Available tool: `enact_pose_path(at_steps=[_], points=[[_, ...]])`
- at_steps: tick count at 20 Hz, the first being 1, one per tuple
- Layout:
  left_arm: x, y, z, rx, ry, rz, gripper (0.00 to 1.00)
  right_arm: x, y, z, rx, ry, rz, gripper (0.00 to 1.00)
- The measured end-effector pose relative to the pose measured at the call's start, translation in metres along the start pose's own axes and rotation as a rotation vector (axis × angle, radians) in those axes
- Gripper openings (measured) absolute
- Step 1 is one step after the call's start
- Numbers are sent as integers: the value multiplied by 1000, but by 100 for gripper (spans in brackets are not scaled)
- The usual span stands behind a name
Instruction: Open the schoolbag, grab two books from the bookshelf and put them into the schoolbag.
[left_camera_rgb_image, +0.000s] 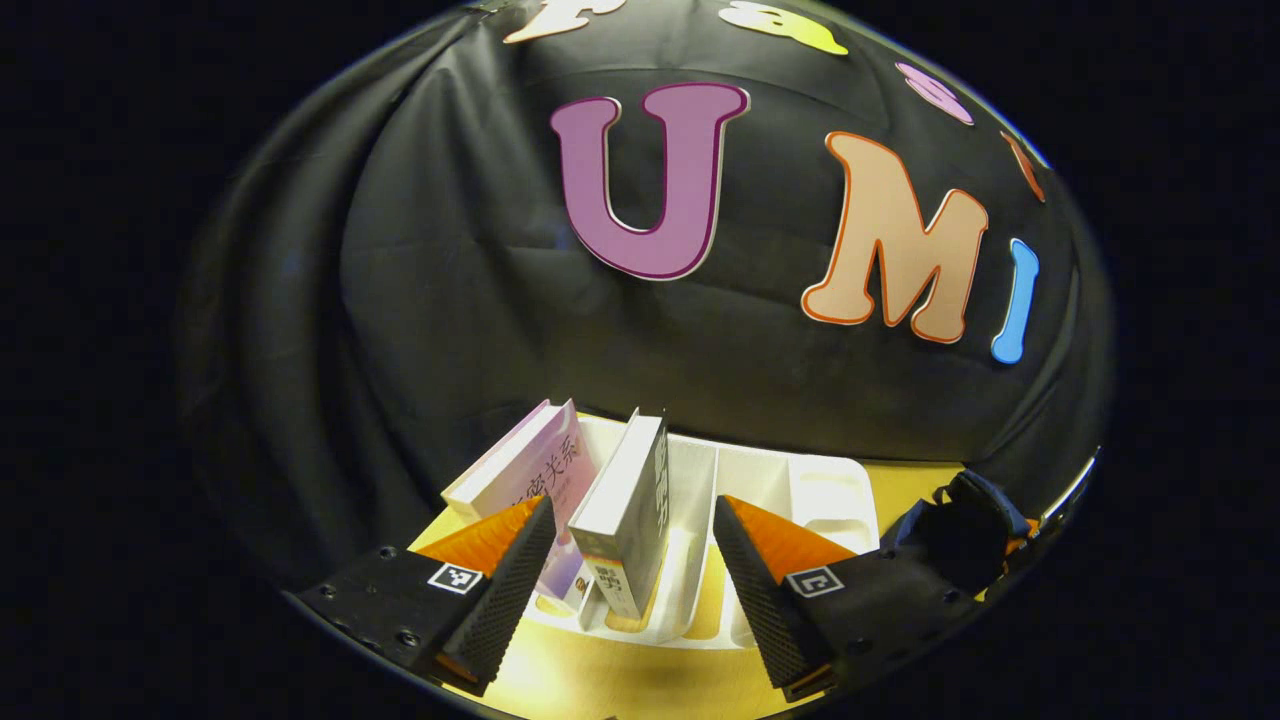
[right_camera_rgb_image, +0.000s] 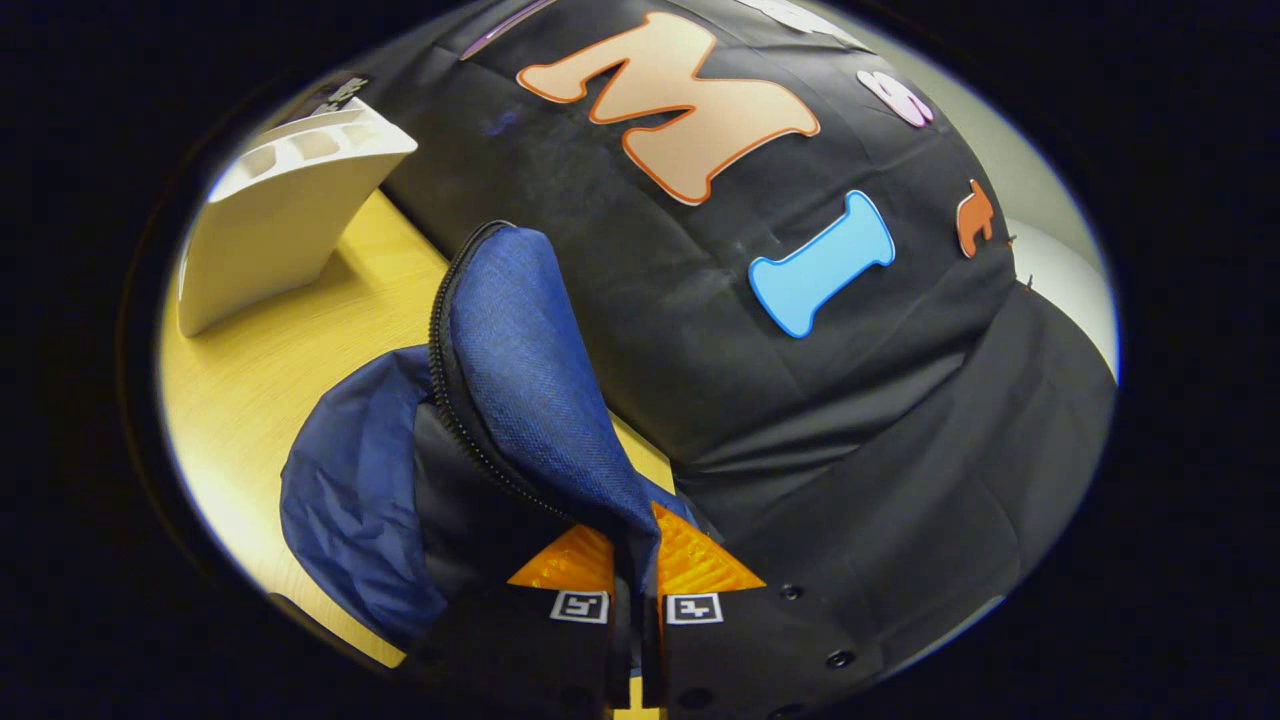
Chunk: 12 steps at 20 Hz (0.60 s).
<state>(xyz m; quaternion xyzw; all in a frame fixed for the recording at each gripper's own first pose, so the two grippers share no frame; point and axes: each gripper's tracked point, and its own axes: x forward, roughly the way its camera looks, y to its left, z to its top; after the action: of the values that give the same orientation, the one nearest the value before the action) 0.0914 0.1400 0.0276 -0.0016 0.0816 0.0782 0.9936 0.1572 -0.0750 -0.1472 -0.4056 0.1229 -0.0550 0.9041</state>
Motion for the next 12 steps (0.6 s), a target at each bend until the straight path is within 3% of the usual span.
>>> enact_pose_path(at_steps=[7, 12], points=[[44, 17, -24, 136, 259, 5, 92, -8, -5, -3, 12, 25, -24, 5], [56, 1, -40, 80, 471, -83, 89, -9, -5, -4, 11, 35, -33, 5]])
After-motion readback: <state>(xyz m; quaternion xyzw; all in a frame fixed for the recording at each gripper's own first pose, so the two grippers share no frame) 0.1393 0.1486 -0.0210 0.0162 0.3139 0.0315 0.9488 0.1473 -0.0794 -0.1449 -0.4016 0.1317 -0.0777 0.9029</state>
